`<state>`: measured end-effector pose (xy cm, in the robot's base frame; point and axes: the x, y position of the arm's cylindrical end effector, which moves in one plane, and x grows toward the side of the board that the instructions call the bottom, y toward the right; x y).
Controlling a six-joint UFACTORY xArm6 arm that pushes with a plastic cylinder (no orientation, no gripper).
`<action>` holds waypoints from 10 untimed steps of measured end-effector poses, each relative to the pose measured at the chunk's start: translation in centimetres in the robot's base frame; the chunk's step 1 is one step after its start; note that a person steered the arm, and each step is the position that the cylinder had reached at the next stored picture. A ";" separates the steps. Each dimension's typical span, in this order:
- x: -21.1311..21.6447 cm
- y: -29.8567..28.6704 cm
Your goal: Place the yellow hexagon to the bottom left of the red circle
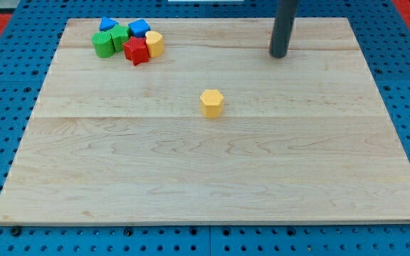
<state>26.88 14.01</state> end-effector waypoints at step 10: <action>11.4 -3.4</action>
<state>38.33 10.64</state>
